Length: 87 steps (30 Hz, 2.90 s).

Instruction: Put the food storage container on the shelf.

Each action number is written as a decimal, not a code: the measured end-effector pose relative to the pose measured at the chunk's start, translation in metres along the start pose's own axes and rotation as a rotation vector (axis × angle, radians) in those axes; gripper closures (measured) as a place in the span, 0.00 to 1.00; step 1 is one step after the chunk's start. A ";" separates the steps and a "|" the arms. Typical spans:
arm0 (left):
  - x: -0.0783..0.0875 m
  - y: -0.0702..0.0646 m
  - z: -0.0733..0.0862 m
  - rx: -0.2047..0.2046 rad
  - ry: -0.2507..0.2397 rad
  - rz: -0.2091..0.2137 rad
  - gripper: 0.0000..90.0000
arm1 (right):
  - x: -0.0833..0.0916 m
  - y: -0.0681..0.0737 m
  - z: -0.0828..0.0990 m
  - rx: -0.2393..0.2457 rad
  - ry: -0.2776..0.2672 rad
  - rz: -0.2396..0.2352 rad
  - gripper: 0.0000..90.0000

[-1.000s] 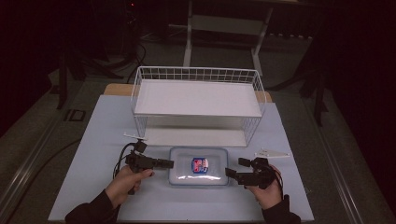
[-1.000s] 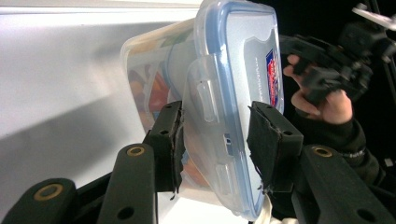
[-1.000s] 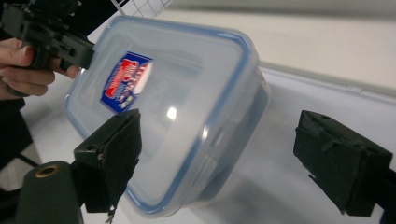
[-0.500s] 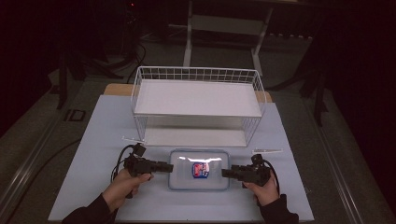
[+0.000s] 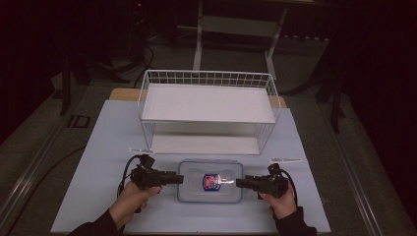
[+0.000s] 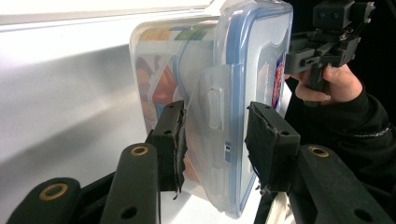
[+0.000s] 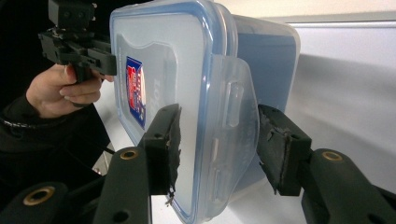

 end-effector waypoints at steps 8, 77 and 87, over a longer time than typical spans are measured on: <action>0.002 0.003 -0.015 -0.032 -0.026 -0.029 0.64 | -0.001 0.001 -0.015 0.045 -0.017 0.017 0.57; -0.042 0.065 -0.082 -0.186 -0.344 -0.282 0.48 | -0.036 -0.054 -0.095 0.164 -0.251 0.301 0.48; -0.031 0.046 -0.071 -0.259 -0.307 -0.253 0.33 | -0.028 -0.033 -0.090 0.251 -0.261 0.351 0.43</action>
Point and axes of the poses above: each handheld gripper's, and its own axes: x roughly backward along the jaws, z roughly out of its underside, y roughly to its left, the point moved 6 cm from there along -x, roughly forward along the jaws, and after that the axes turned 1 degree about -x, right-handed, at the moved point
